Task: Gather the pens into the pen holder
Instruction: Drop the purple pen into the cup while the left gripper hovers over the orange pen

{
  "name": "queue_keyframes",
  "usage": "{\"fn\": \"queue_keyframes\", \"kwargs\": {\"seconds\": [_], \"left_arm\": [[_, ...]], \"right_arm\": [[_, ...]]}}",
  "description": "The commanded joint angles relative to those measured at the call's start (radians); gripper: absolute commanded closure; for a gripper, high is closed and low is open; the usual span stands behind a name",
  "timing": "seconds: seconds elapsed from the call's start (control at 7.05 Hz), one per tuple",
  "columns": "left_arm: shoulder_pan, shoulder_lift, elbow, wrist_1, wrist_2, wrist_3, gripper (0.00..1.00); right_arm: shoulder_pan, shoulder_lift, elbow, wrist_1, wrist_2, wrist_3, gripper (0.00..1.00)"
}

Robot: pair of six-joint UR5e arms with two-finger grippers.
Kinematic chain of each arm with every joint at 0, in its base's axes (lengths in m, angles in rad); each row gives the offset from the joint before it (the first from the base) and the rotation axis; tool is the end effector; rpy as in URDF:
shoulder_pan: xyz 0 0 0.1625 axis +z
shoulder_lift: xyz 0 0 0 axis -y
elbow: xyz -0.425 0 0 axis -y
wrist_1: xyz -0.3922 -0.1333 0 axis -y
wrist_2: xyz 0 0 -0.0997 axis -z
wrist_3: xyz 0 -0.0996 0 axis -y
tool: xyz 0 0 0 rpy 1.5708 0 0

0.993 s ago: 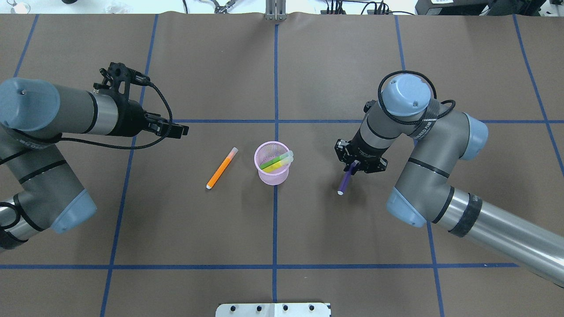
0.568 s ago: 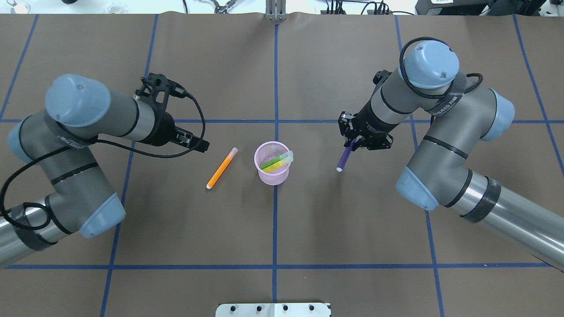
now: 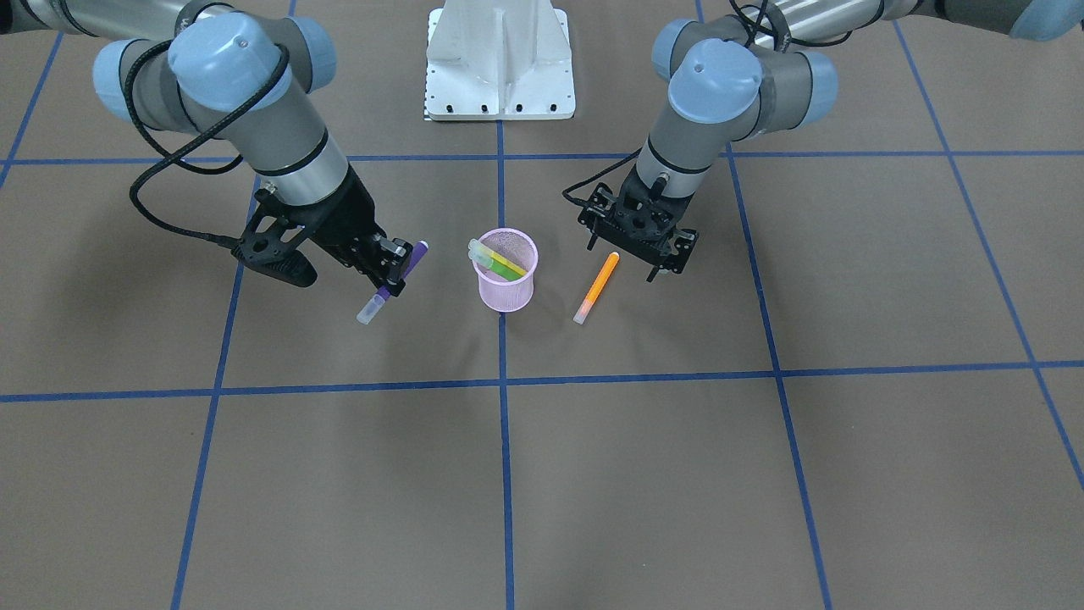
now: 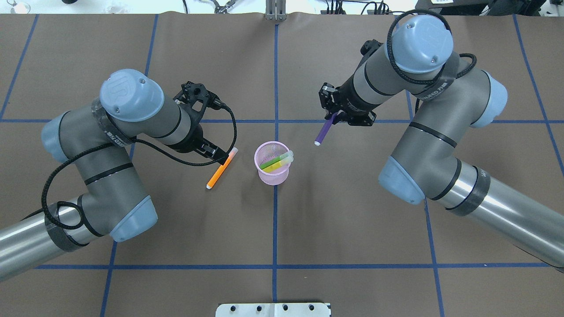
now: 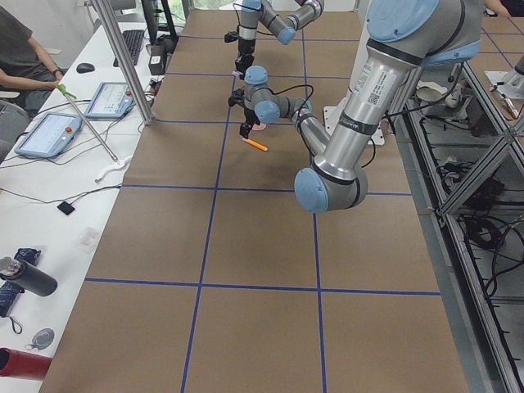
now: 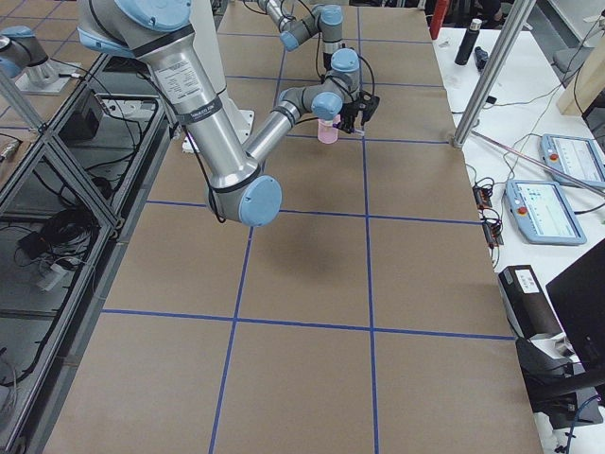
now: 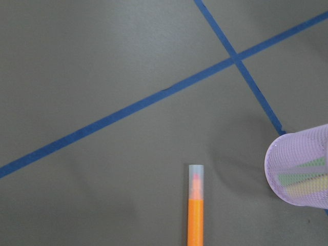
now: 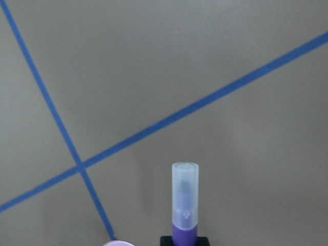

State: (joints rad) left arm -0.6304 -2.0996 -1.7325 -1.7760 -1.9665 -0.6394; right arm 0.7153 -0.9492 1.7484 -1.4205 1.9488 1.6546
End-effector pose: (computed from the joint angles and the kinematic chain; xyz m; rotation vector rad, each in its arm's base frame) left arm 0.4698 -0.4603 0.2593 0.3630 0.8944 0.4546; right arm -0.4306 -0.5020 0.1997 -0.0411 -1.0126 0.5515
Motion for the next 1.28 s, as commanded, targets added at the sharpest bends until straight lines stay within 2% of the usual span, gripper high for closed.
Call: {"fn": "queue_keyframes", "kwargs": {"seconds": [0.0,0.14,0.28,0.43,0.57,0.71,1.14], "left_arm": [[0.003,0.013,-0.001,0.004,0.0,0.009,0.02],[0.003,0.019,-0.001,0.001,-0.002,0.009,0.02],[0.003,0.026,-0.001,0.0,-0.003,0.009,0.01],[0.003,0.026,0.001,-0.002,-0.003,0.009,0.01],[0.005,0.027,-0.001,0.0,-0.003,0.009,0.01],[0.005,0.027,-0.001,0.003,-0.003,0.009,0.01],[0.005,0.026,-0.002,0.004,-0.003,0.007,0.01]], "right_arm": [[-0.104,0.121,0.008,-0.134,-0.263,0.034,1.0],[-0.141,0.136,0.01,-0.138,-0.345,0.053,1.0],[-0.222,0.139,0.01,-0.152,-0.499,0.085,1.0],[-0.268,0.139,0.011,-0.187,-0.575,0.085,1.0],[-0.286,0.135,0.013,-0.193,-0.593,0.085,1.0],[-0.33,0.121,0.01,-0.193,-0.652,0.083,1.0],[-0.367,0.133,-0.013,-0.193,-0.688,0.079,1.0]]}}
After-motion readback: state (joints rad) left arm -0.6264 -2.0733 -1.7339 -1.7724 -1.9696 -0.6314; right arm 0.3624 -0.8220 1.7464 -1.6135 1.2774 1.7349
